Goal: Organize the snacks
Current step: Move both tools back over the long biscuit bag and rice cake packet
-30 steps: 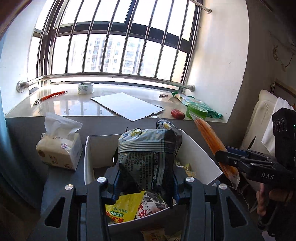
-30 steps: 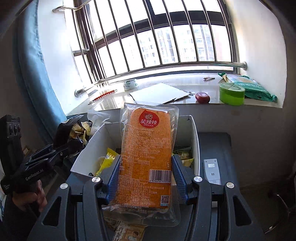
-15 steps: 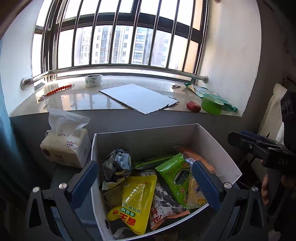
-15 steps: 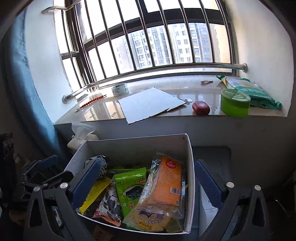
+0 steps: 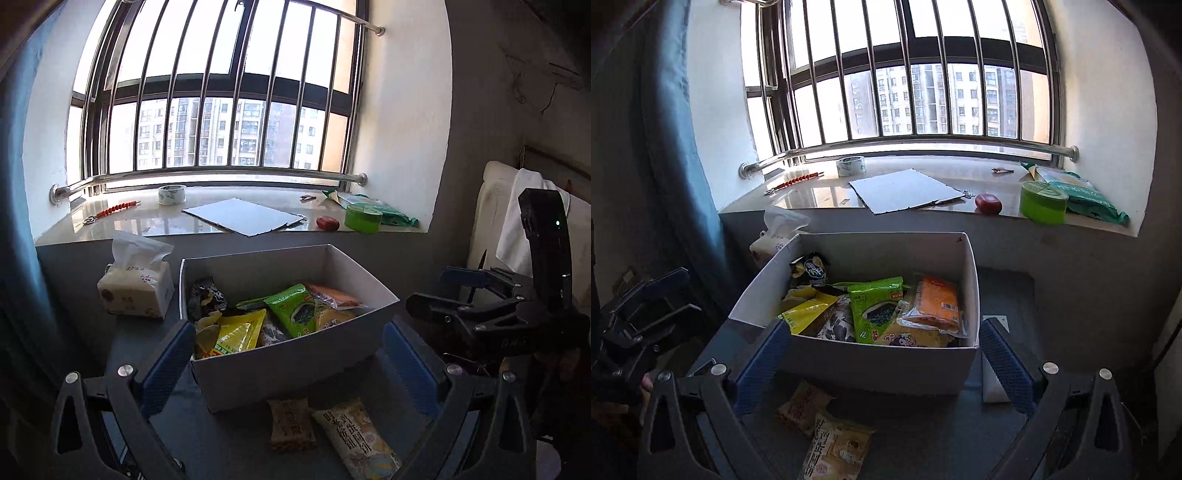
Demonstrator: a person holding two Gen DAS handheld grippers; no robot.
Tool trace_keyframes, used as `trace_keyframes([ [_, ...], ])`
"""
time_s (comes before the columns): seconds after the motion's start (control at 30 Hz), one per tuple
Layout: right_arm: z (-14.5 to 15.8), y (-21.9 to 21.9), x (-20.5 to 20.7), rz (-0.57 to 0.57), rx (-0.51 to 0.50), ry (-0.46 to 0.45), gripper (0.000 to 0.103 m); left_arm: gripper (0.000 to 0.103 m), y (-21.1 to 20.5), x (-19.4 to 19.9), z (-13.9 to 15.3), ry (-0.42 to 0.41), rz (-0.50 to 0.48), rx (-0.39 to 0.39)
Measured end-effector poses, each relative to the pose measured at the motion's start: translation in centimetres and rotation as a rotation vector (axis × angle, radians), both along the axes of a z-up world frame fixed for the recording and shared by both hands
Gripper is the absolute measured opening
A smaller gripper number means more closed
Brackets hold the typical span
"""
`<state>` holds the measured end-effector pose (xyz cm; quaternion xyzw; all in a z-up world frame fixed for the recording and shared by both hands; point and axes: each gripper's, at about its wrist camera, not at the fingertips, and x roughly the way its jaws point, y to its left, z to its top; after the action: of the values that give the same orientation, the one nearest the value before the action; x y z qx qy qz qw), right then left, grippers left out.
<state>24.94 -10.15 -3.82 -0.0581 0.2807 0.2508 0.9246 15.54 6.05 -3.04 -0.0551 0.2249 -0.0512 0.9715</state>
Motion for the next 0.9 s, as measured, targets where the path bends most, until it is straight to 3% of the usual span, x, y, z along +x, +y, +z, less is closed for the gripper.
trace_keyframes([
  [0.17,-0.8,-1.3,-5.5,0.027,-0.01,-0.015,0.103,0.103,-0.1,-5.6,-2.7,0.038,-0.002,-0.072],
  [0.37,-5.5,-4.9,-9.5,-0.003,0.111,0.144,0.103,0.103,-0.3,-9.8,-5.3,0.086,0.037,-0.11],
  [0.57,-9.6,-6.9,-12.0,-0.036,0.153,0.248,0.103,0.103,-0.5,-10.2,-7.6,0.145,0.048,-0.141],
  [0.9,-12.1,-4.7,-11.1,-0.006,0.102,0.328,0.103,0.103,-1.2,-9.9,-8.5,0.167,0.039,-0.137],
])
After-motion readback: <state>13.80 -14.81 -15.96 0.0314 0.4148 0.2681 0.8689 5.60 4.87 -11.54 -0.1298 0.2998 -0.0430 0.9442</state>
